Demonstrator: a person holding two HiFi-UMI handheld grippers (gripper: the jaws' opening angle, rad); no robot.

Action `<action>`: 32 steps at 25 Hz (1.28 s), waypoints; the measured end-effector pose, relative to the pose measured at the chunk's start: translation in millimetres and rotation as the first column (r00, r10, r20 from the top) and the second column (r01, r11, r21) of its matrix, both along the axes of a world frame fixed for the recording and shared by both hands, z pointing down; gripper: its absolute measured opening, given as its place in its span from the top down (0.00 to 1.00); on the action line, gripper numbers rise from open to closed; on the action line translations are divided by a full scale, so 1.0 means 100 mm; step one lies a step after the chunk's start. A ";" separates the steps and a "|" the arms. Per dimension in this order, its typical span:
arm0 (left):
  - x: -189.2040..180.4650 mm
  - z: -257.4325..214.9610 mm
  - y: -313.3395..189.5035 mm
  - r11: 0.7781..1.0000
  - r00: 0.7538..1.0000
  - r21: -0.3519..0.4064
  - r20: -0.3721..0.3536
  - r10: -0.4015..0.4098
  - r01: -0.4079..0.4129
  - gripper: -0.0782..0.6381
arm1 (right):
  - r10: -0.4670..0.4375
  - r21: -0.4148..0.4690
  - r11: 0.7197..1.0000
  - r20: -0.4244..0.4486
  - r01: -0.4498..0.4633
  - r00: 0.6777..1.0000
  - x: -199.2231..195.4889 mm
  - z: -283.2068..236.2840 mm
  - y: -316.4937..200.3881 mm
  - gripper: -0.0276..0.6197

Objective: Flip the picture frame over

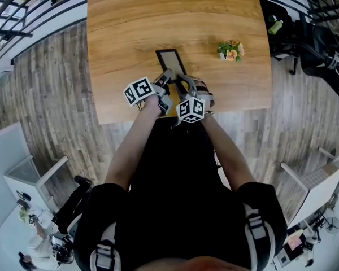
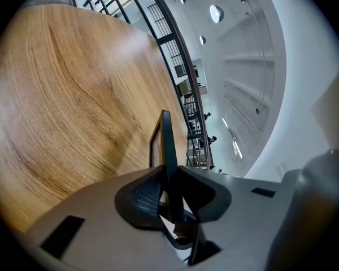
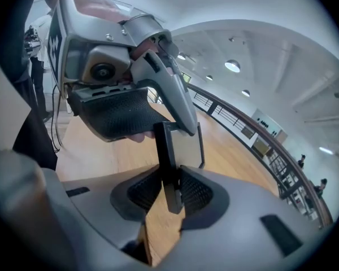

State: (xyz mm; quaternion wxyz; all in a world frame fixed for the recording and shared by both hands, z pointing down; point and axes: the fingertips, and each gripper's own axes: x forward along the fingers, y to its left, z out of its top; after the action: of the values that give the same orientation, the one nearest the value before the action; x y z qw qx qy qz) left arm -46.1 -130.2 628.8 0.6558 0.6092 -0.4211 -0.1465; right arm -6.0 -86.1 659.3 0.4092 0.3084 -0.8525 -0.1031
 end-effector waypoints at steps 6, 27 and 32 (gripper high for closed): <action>0.04 -0.04 -0.02 0.998 0.997 0.045 -0.051 0.054 -0.052 0.73 | 0.000 -0.041 0.999 0.044 0.002 0.999 -0.02 0.01 0.03 0.82; -0.11 0.20 0.09 0.993 0.995 0.112 -0.091 0.048 -0.038 0.68 | 0.461 -0.500 0.847 0.520 -0.181 0.719 0.17 -0.12 -0.21 0.82; -0.04 0.28 0.19 0.995 0.990 0.089 -0.135 0.047 -0.035 0.68 | 0.603 -0.644 0.756 0.618 -0.115 0.504 0.23 -0.20 -0.22 0.82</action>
State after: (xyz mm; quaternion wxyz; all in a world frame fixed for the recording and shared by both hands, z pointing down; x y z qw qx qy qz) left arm -50.3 -111.6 656.7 0.6589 0.6342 -0.3559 -0.1924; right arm 17.4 -108.3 638.9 0.0618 0.3746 -0.8458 0.3748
